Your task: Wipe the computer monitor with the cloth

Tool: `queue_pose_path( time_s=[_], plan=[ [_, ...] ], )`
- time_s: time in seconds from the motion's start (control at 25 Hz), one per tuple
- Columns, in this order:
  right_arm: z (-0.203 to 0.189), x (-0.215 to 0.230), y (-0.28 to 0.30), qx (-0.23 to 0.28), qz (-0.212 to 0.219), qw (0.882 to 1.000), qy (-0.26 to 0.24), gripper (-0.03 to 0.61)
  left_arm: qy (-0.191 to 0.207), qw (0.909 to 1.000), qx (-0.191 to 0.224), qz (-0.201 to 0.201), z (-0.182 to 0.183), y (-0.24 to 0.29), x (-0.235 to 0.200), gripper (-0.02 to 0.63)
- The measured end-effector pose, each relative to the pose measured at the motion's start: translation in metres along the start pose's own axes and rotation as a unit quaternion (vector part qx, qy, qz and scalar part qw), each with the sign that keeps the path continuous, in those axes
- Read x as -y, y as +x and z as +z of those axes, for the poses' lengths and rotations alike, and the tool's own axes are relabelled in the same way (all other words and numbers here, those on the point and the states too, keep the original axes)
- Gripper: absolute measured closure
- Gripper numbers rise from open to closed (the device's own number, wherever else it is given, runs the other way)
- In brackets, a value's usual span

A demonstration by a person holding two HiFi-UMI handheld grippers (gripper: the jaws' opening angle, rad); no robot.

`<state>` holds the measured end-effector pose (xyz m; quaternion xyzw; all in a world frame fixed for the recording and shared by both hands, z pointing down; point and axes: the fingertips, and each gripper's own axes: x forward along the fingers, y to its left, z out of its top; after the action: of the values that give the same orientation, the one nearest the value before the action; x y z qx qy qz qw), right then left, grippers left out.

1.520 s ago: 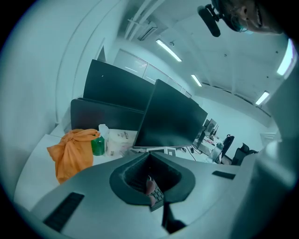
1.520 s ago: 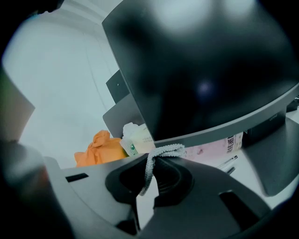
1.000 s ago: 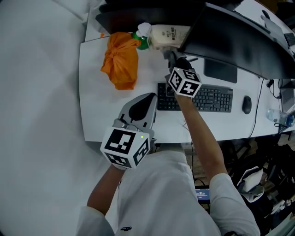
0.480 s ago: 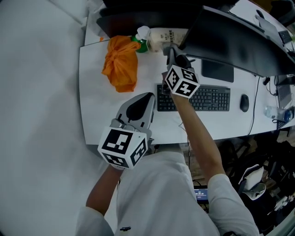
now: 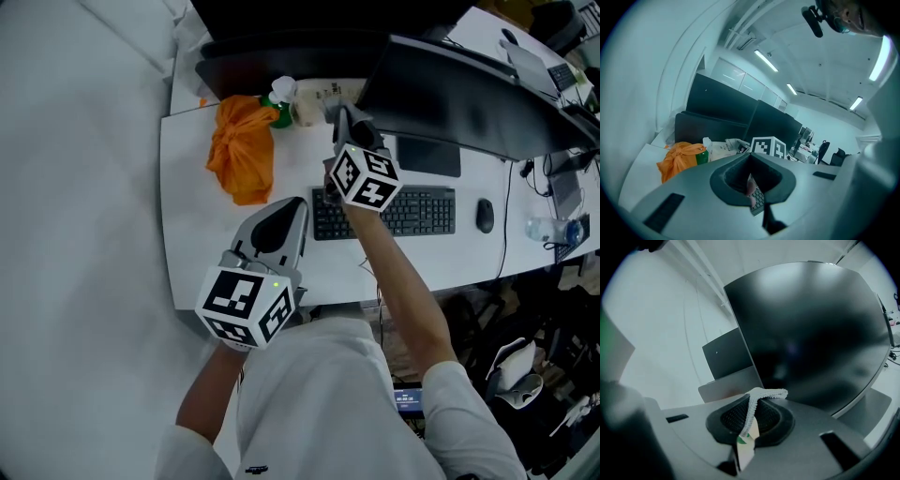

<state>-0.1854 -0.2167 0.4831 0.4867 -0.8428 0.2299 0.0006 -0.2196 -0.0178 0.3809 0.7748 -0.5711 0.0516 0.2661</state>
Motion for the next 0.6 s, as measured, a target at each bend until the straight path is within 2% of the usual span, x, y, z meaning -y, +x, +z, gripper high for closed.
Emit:
queue_pose_path(
  time_s=[0.6],
  plan=[
    [0.067,-0.023,-0.018,0.039,0.008,0.999,0.030,0.558,0.017,0.9993,0.031,-0.009,0.033,-0.003,0.006,0.600]
  ],
)
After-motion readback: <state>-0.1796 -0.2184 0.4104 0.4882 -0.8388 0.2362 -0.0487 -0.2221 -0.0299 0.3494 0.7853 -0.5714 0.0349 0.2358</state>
